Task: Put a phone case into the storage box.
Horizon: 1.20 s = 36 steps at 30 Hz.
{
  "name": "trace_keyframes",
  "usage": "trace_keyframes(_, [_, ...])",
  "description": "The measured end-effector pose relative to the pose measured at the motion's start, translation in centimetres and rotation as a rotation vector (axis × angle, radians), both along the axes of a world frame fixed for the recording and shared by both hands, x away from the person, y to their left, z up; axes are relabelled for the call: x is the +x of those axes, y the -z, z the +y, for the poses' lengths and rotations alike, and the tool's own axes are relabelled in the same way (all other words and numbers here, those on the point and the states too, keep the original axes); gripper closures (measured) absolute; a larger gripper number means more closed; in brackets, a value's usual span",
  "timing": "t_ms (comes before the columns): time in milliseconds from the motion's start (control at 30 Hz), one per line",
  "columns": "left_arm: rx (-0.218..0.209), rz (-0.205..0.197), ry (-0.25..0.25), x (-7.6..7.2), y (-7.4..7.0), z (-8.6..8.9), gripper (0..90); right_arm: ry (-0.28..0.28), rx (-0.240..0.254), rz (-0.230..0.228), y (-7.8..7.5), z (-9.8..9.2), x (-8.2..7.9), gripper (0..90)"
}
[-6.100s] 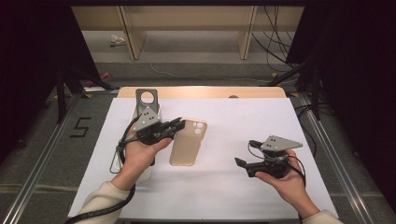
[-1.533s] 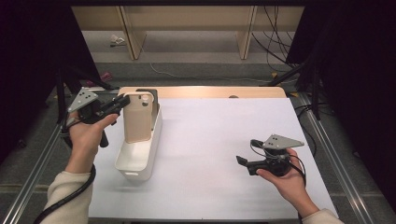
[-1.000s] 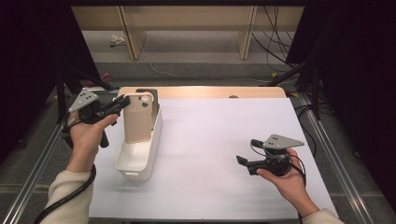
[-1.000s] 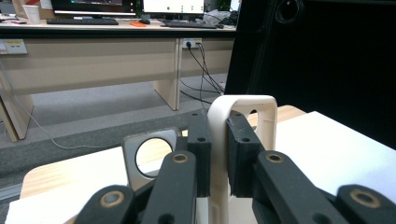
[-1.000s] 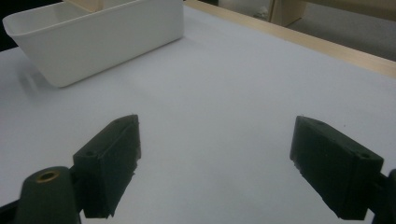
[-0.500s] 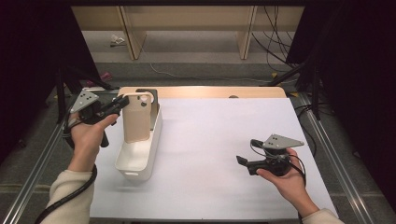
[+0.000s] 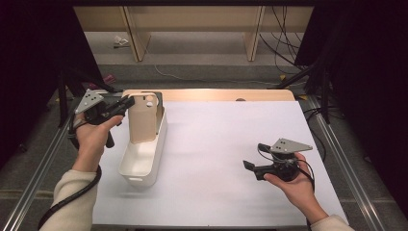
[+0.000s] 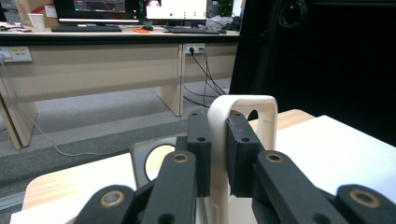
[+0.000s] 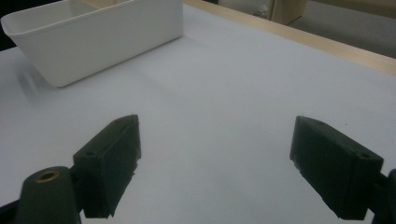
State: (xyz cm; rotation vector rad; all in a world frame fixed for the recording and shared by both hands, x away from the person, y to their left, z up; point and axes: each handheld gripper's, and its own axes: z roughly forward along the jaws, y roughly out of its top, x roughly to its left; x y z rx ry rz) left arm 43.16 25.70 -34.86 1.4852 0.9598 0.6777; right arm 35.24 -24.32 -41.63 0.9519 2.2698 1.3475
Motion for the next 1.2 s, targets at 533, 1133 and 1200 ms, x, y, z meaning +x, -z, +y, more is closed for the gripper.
trace_keyframes(533, [-0.005, 0.014, 0.000, 2.5, 0.2, -0.3, 81.5, 0.002, 0.007, 0.001, 0.0, -0.2, 0.1, 17.2])
trace_keyframes(1133, [-0.003, 0.017, 0.006, 4.6, 1.0, -0.4, 81.5, 0.005, 0.014, 0.004, -0.1, -0.3, 0.1, 17.2])
trace_keyframes(1200, [-0.003, 0.018, 0.005, 4.8, 1.2, -0.2, 81.5, 0.005, 0.014, 0.005, -0.1, -0.3, 0.1, 17.2])
